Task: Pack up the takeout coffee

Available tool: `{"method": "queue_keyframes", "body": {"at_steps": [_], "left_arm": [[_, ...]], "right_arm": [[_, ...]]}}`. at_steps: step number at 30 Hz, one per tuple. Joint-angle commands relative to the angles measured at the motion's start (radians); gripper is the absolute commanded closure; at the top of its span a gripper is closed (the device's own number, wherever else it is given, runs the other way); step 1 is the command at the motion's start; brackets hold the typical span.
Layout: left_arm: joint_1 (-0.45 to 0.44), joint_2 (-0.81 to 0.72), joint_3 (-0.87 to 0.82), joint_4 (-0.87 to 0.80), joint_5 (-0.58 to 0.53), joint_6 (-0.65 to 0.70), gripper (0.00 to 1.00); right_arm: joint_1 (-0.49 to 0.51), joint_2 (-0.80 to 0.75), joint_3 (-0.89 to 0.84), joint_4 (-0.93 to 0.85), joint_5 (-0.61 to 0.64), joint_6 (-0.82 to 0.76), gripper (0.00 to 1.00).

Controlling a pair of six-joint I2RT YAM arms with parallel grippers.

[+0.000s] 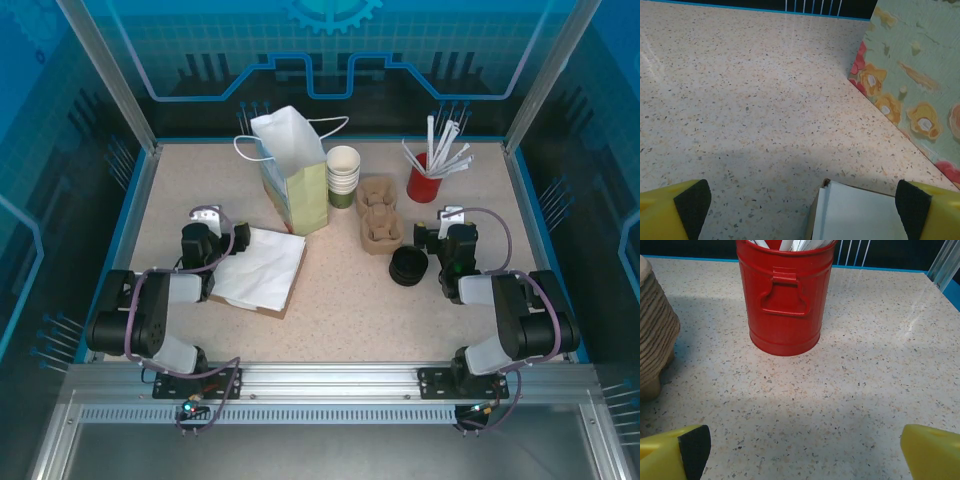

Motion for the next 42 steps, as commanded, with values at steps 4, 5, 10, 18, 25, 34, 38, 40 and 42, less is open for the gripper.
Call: {"method": "queue_keyframes", "body": {"at_steps": [4, 5, 10, 18, 25, 34, 38, 40, 42], "left_arm": [[-0.008, 0.009, 0.023, 0.001, 0.001, 0.014, 0.01], [-0.007, 0.008, 0.022, 0.001, 0.002, 0.014, 0.01], [-0.008, 0.009, 0.023, 0.001, 0.003, 0.014, 0.01], [-0.008, 0.009, 0.022, 0.0, 0.003, 0.015, 0.01], [-0.008, 0.008, 0.022, -0.001, 0.003, 0.014, 0.01], [-0.007, -0.002, 0.022, -0.009, -0.036, -0.004, 0.01], [0.003, -0.064, 0.016, -0.051, -0.097, -0.044, 0.01], [0.003, -0.117, 0.023, -0.114, -0.115, -0.055, 0.01], [0.003, -0.179, 0.027, -0.168, -0.112, -0.055, 0.01]], "right_arm": [[0.01, 0.006, 0.019, 0.014, 0.008, 0.002, 0.0], [0.011, 0.005, 0.019, 0.014, 0.009, 0.002, 0.0], [0.01, 0.006, 0.019, 0.014, 0.009, 0.003, 0.0], [0.01, 0.006, 0.022, 0.009, 0.009, 0.003, 0.0], [0.01, 0.006, 0.024, 0.011, 0.009, 0.003, 0.0], [0.009, 0.006, 0.02, 0.013, 0.006, 0.003, 0.0], [0.004, 0.004, 0.017, 0.017, 0.0, 0.004, 0.0], [0.004, 0.003, 0.015, 0.02, 0.007, 0.008, 0.0], [0.004, -0.015, 0.02, -0.004, 0.024, 0.019, 0.0]]}}
